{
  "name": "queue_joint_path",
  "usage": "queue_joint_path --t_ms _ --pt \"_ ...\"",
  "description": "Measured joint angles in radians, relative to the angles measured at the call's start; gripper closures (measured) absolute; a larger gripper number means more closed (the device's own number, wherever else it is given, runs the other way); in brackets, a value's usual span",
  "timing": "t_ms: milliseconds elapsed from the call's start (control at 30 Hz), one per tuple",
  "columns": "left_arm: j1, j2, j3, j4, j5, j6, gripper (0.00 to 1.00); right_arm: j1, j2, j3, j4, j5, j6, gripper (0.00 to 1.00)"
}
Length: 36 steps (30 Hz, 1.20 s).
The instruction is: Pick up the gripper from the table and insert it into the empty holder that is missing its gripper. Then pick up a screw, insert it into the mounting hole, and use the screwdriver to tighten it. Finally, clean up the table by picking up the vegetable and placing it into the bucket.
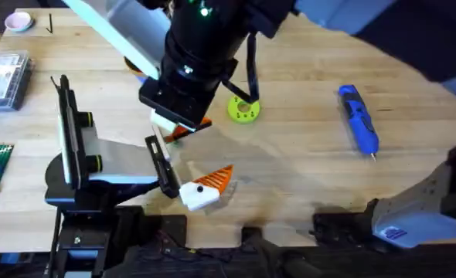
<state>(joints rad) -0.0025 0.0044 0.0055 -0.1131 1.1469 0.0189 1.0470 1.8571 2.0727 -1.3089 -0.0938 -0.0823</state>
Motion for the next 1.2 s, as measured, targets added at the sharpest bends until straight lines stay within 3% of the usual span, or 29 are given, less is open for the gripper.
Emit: queue_joint_path --t_ms 1200 --pt "0.000 0.000 0.000 0.000 0.000 0.000 0.008 -0.001 0.063 0.000 0.019 0.000 -0.020 0.996"
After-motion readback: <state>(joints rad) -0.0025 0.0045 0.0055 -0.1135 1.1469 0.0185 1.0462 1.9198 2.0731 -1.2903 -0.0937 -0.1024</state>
